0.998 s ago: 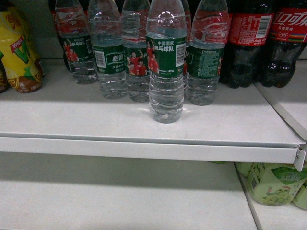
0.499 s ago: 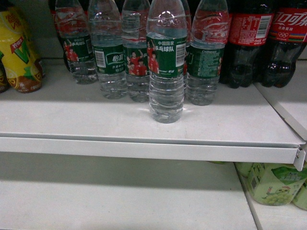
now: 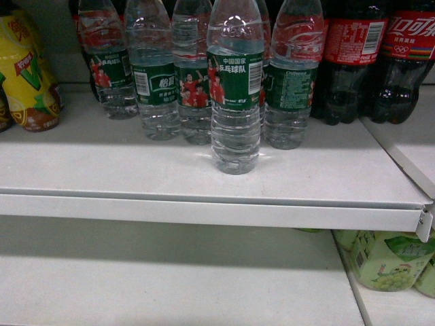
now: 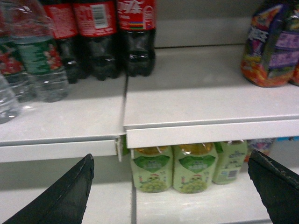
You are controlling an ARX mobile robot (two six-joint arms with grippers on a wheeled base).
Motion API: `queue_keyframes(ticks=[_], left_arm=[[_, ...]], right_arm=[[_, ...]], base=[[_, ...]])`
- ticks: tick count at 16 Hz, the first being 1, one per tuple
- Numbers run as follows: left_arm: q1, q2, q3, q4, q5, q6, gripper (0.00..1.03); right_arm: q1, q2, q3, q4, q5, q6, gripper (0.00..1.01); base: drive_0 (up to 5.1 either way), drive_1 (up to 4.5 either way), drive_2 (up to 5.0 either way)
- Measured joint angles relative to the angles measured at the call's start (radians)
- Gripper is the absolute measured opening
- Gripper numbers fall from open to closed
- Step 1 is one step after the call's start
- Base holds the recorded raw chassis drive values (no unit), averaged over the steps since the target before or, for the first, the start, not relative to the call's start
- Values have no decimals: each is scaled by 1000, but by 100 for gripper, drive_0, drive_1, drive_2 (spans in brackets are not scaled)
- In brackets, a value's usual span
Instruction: Move water from second to third shelf
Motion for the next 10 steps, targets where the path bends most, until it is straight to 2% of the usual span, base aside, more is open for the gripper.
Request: queue_keyframes(ticks=[1,3,4,6,8,9,10], left_arm=[[0,0,0,0,0,0,98],[0,0,0,-1,-1,0,98],[0,0,0,0,0,0,98],[0,0,0,0,-1,0,98],[0,0,0,0,0,0,98],[0,0,0,-1,-1,0,98],[0,0,0,0,0,0,98]], right_arm=[[-13,15,2,11,-7,0,98],[-74,89,18,79,-37,0,98],[-133,182,55,168,-82,-2,98],[-181,384,180,332,-150,-9,98],[-180,536,306,415,-174,-9,98],[-164,589,360,417,-182,-4,98],[-128,608,375,423,-185,-5,98]], base=[[0,0,0],[0,0,0],[0,0,0],[0,0,0],[0,0,0],[0,0,0],[0,0,0]])
